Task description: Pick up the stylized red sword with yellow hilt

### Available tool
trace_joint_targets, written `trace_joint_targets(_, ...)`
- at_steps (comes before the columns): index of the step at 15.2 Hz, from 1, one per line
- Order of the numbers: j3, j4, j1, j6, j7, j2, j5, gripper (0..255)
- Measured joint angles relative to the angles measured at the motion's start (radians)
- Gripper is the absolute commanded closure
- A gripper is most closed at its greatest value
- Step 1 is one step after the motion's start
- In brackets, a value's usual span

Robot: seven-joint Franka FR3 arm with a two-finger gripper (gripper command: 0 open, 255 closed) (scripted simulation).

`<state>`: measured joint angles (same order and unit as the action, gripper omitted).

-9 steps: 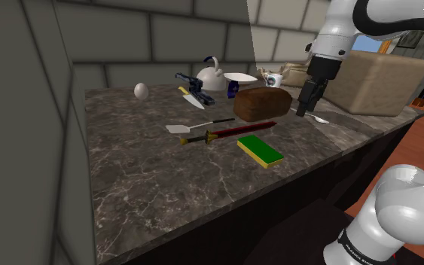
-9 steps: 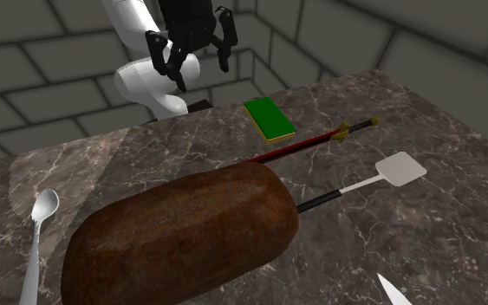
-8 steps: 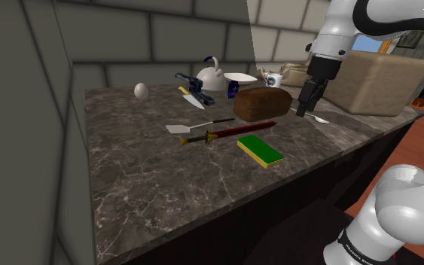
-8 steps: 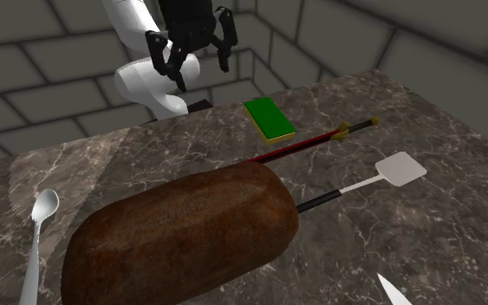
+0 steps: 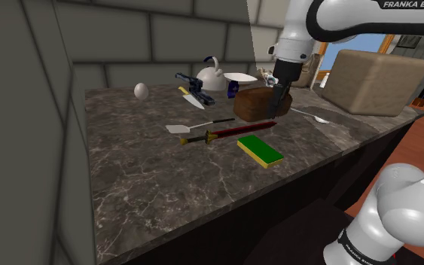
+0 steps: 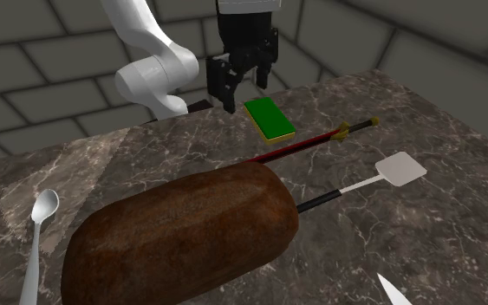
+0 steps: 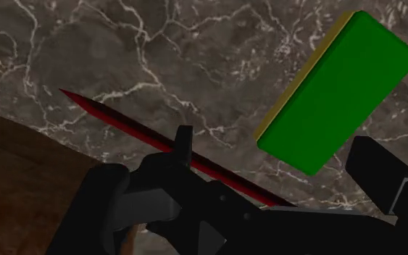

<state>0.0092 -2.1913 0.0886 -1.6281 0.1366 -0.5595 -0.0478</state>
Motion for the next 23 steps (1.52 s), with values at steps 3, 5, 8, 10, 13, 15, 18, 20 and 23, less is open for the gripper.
trace_joint_targets(3,0.029,0.052,0.032,-0.042,0.036,0.101,0.004,0)
trace_joint_targets(5,0.048,0.100,0.052,-0.054,0.059,0.165,0.010,0)
trace_joint_targets(8,0.081,0.161,0.081,-0.085,0.089,0.265,0.021,0)
trace_joint_targets(10,0.101,0.205,0.099,-0.101,0.109,0.331,0.033,0)
trace_joint_targets(13,0.131,0.288,0.124,-0.114,0.141,0.434,0.057,0)
trace_joint_targets(15,0.150,0.322,0.141,-0.121,0.154,0.480,0.070,0)
trace_joint_targets(18,0.158,0.313,0.148,-0.149,0.155,0.502,0.076,0)
trace_joint_targets(20,0.159,0.292,0.149,-0.173,0.154,0.505,0.077,0)
trace_joint_targets(23,0.159,0.262,0.149,-0.210,0.154,0.513,0.079,0)
